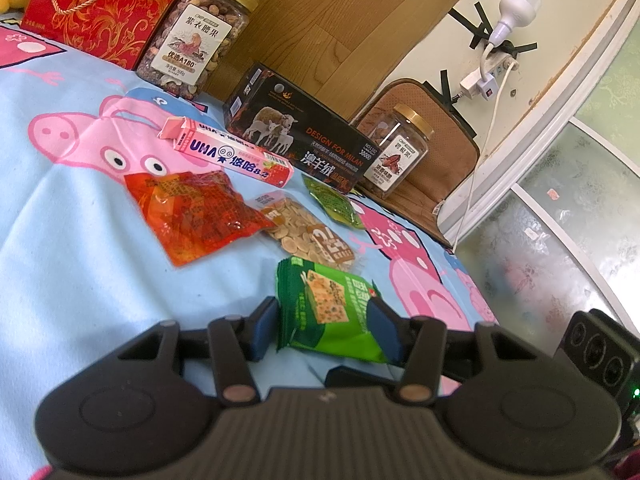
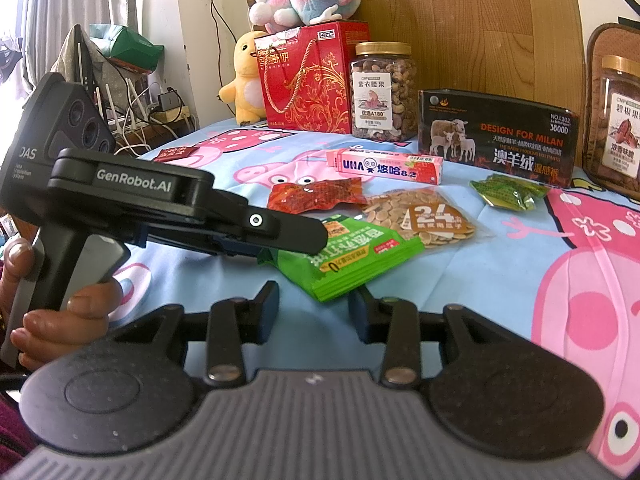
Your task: Organize snacks
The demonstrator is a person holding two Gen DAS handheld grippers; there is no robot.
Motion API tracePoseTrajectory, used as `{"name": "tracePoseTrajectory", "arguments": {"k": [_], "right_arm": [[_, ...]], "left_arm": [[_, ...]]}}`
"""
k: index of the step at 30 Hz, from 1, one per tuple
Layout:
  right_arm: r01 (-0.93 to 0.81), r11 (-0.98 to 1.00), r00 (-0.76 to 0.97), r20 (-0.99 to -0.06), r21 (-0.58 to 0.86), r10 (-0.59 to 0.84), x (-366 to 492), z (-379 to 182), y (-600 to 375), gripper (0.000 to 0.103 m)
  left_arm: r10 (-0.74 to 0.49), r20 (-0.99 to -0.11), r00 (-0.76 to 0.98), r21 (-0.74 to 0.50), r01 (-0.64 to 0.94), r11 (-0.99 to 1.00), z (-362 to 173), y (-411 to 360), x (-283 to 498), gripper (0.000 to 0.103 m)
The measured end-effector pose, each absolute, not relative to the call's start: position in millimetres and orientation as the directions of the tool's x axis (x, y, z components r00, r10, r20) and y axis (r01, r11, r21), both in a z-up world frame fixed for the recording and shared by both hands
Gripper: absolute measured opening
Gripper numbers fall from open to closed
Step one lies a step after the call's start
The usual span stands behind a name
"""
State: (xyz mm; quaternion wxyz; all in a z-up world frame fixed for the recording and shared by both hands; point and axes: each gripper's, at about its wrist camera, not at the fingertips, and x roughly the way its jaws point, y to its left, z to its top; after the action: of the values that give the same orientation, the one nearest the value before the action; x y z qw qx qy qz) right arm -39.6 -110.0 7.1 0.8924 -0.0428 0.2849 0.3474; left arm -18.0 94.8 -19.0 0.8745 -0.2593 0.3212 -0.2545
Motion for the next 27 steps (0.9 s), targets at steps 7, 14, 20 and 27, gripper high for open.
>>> {"name": "tracePoseTrajectory", "arguments": {"k": [7, 14, 20, 27], "right_arm": [[-0.644, 0.755, 0.596, -0.538, 0.122, 0.595, -39.7, 7.1, -110.0, 0.042], [-0.643, 0.756, 0.596, -0.539, 0.123, 0.595, -40.6, 7.2, -108.8, 0.043], [-0.642, 0.757, 0.598, -0.539, 0.123, 0.594, -40.6, 7.2, -108.9, 0.043], [-0.642, 0.757, 0.597, -0.539, 0.123, 0.594, -40.6, 7.2, -108.9, 0.043]], "left_arm": [[-0.613, -0.428, 0.664, -0.620, 0.278, 0.734, -19.0, 95.4, -18.1, 0.050], [-0.617, -0.424, 0.663, -0.625, 0.278, 0.729, -19.6, 95.3, -18.0, 0.050], [-0.616, -0.424, 0.664, -0.624, 0.278, 0.730, -19.5, 95.1, -18.0, 0.050], [-0.617, -0.423, 0.663, -0.627, 0.278, 0.728, -19.6, 95.9, -17.7, 0.050]]}}
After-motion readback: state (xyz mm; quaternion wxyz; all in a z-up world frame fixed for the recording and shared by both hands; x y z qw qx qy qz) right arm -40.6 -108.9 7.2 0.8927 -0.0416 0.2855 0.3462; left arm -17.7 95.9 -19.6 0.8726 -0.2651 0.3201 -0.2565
